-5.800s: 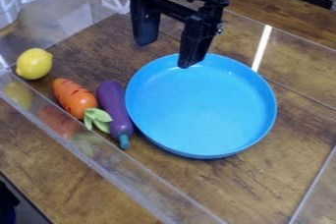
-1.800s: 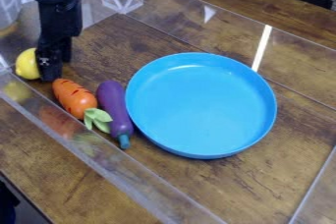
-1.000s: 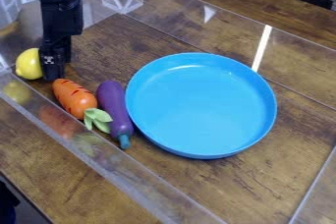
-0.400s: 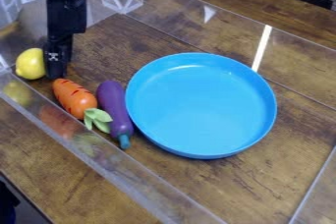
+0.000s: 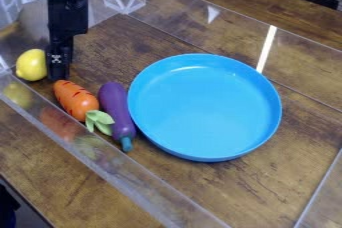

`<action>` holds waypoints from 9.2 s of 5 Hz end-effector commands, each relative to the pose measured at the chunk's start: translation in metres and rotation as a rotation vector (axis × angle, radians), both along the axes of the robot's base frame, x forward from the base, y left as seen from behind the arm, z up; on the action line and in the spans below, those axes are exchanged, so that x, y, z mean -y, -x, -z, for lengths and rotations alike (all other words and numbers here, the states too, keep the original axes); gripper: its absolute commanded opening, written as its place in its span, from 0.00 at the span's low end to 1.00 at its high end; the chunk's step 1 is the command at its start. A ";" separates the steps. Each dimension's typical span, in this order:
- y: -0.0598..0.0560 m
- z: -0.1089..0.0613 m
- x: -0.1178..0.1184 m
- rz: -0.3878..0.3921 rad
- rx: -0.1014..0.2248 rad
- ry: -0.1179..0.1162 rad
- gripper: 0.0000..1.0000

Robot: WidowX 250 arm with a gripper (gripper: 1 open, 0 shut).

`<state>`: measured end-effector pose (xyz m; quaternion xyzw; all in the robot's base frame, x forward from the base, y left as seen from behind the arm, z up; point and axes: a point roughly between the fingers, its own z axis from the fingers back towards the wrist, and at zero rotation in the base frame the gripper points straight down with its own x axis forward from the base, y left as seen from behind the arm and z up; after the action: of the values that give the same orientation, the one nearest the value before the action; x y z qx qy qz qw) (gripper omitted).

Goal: Put the lemon on the blue tray

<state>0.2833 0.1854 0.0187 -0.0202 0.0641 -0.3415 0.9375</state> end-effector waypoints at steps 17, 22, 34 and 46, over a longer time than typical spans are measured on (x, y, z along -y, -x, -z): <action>-0.014 -0.001 0.021 -0.597 -0.132 0.011 0.00; -0.014 -0.028 -0.009 -0.739 -0.100 -0.023 0.00; -0.031 -0.080 0.066 -0.867 0.036 -0.061 0.00; -0.014 -0.113 0.201 -0.479 0.021 0.058 0.00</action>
<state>0.2899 -0.0118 0.1170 -0.0611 0.0652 -0.1015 0.9908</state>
